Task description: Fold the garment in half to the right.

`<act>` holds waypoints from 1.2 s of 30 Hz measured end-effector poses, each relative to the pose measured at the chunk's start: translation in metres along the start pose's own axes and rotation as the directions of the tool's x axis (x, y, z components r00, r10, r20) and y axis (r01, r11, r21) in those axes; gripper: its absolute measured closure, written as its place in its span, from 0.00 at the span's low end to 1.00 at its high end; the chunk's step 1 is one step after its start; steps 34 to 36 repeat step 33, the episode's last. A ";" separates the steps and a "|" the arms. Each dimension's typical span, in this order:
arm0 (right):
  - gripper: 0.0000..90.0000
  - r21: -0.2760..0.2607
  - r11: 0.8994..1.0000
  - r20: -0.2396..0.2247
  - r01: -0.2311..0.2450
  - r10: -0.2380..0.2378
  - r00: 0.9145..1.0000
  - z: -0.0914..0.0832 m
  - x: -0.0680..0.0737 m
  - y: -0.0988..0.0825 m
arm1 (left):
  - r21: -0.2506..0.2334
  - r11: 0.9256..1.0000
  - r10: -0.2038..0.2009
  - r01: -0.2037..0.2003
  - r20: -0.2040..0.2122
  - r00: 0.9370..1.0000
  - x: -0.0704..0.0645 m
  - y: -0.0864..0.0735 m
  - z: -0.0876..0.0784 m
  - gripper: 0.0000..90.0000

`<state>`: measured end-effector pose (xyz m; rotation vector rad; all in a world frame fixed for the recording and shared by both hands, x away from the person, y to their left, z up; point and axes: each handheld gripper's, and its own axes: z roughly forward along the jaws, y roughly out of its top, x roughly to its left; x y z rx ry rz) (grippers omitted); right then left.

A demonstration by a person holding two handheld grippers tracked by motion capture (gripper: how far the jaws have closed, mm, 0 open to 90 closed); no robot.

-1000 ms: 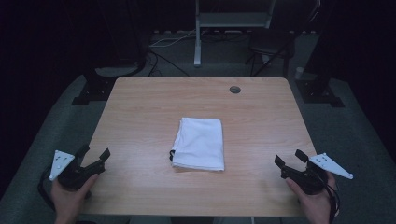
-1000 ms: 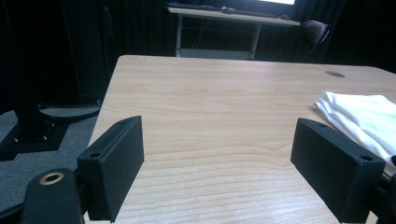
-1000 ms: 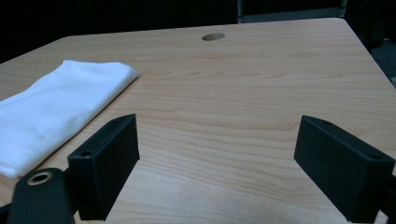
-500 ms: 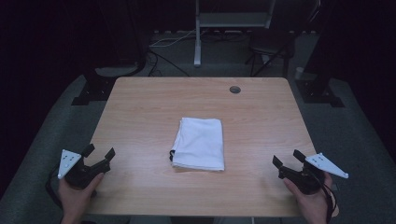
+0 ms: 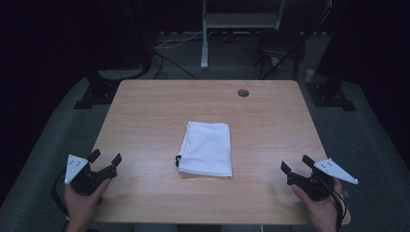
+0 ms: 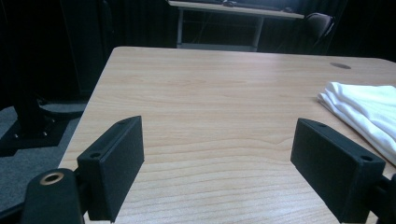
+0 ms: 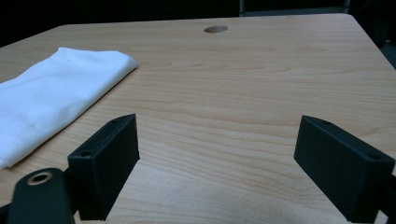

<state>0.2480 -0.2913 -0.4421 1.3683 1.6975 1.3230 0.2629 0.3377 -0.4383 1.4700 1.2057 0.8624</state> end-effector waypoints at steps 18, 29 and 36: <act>0.15 0.023 0.999 0.000 0.037 -0.037 0.999 0.003 0.003 0.001 | -0.013 1.000 -0.001 0.001 -0.010 1.000 -0.001 -0.001 -0.002 0.19; 0.15 0.019 0.999 -0.009 0.046 -0.046 0.999 0.003 0.003 0.001 | -0.017 1.000 0.011 -0.011 -0.009 1.000 -0.003 -0.001 -0.003 0.19; 0.15 0.020 0.999 -0.014 0.045 -0.045 0.999 0.003 0.003 0.001 | -0.020 1.000 0.008 -0.009 -0.009 1.000 -0.003 -0.001 -0.003 0.19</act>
